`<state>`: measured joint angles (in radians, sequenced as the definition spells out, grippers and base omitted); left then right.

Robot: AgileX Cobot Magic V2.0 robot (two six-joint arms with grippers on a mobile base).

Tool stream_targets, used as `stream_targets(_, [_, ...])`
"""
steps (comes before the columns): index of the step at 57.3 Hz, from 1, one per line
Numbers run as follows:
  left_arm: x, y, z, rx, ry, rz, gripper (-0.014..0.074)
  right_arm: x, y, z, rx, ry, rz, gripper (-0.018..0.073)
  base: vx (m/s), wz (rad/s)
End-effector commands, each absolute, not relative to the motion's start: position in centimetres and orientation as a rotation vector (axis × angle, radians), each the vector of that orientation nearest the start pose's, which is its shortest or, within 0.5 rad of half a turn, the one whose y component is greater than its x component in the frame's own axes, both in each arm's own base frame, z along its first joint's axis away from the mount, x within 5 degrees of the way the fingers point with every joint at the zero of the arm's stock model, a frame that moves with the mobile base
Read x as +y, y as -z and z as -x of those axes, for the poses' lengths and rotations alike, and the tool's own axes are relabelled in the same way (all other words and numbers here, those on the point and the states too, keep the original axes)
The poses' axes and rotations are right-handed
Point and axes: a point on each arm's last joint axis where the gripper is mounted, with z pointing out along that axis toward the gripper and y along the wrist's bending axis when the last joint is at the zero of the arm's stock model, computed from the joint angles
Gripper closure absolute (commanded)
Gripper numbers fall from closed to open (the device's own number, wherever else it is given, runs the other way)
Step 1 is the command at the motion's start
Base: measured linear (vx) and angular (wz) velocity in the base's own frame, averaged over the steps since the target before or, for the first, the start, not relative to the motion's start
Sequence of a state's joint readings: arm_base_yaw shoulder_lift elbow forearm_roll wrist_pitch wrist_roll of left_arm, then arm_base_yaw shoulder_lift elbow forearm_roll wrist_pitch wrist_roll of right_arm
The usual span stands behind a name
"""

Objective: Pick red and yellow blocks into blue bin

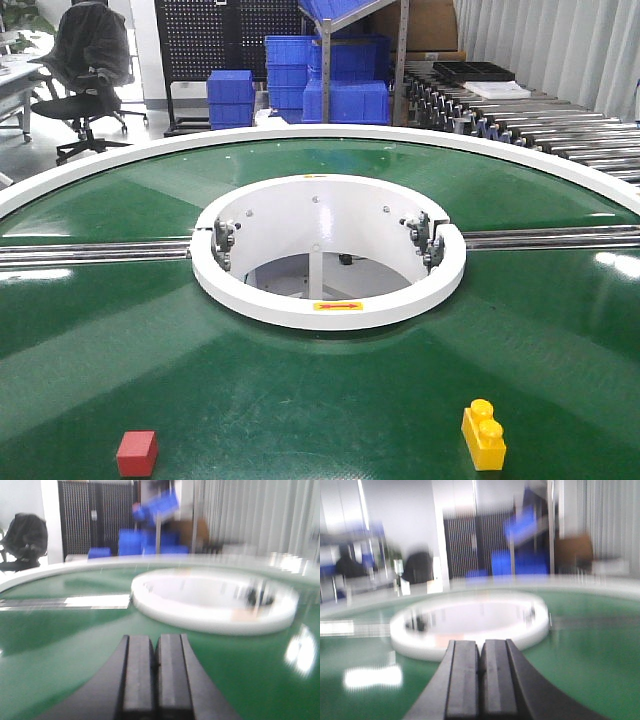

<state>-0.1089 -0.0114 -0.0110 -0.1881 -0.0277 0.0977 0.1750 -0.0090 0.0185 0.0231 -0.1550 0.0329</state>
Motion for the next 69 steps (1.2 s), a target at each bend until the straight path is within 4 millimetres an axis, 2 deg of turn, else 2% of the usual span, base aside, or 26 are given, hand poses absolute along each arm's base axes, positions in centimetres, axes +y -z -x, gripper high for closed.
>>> stream_targets(1, [-0.2, -26.3, -4.2, 1.204, 0.229, 0.067, 0.0595, 0.6, -27.1, -3.9, 1.093, -0.183, 0.072, 0.057, 0.0, 0.0])
stream_targets(8, [0.0, -31.3, -2.6, 1.079, 0.208, 0.043, 0.0595, 0.5, -33.6, -2.9, 1.052, -0.068, 0.143, 0.057, 0.0, 0.0])
stream_targets(11, [-0.1, -33.2, -2.7, 1.09, 0.207, 0.035, 0.0595, 0.5, -36.3, -3.0, 1.052, 0.009, 0.189, 0.057, 0.0, 0.0])
stream_targets(16, [-0.4, -36.3, -4.3, 1.176, 0.202, 0.016, 0.0595, 0.8, -39.9, -4.5, 1.075, 0.081, 0.238, 0.057, 0.0, 0.0])
stream_targets(22, [-0.9, -39.0, -7.8, 1.296, 0.141, -0.041, 0.0595, 1.4, -42.2, -7.9, 1.146, 0.087, 0.258, 0.057, 0.0, 0.0])
stream_targets(26, [-1.2, -39.8, -10.7, 1.357, 0.118, -0.056, 0.0595, 1.8, -42.7, -10.3, 1.202, 0.084, 0.269, 0.057, 0.0, 0.0])
stream_targets(30, [-1.4, -40.0, -13.2, 1.394, 0.114, -0.05, 0.0595, 2.2, -42.3, -12.4, 1.259, 0.082, 0.282, 0.057, 0.0, 0.0])
stream_targets(36, [-1.6, -39.9, -15.6, 1.417, 0.107, -0.042, 0.0595, 2.5, -41.2, -14.6, 1.338, 0.079, 0.298, 0.057, 0.0, 0.0])
stream_targets(42, [-1.5, -40.3, -16.5, 1.373, 0.096, -0.028, 0.0593, 2.8, -40.5, -15.8, 1.384, 0.068, 0.3, 0.0564, 0.0, 0.0])
stream_targets(49, [-1.5, -40.5, -16.6, 1.348, 0.092, -0.022, 0.0561, 2.8, -40.3, -16.0, 1.402, 0.059, 0.296, 0.0522, 0.0, 0.0])
stream_targets(56, [-1.5, -40.5, -16.5, 1.35, 0.091, -0.024, 0.0458, 2.8, -40.1, -16.0, 1.421, 0.058, 0.3, 0.0386, 0.0, 0.0])
stream_targets(69, [-1.5, -40.3, -16.6, 1.364, 0.094, -0.026, 0.0148, 2.8, -40.1, -16.0, 1.424, 0.035, 0.279, -0.0002, 0.0, 0.0])
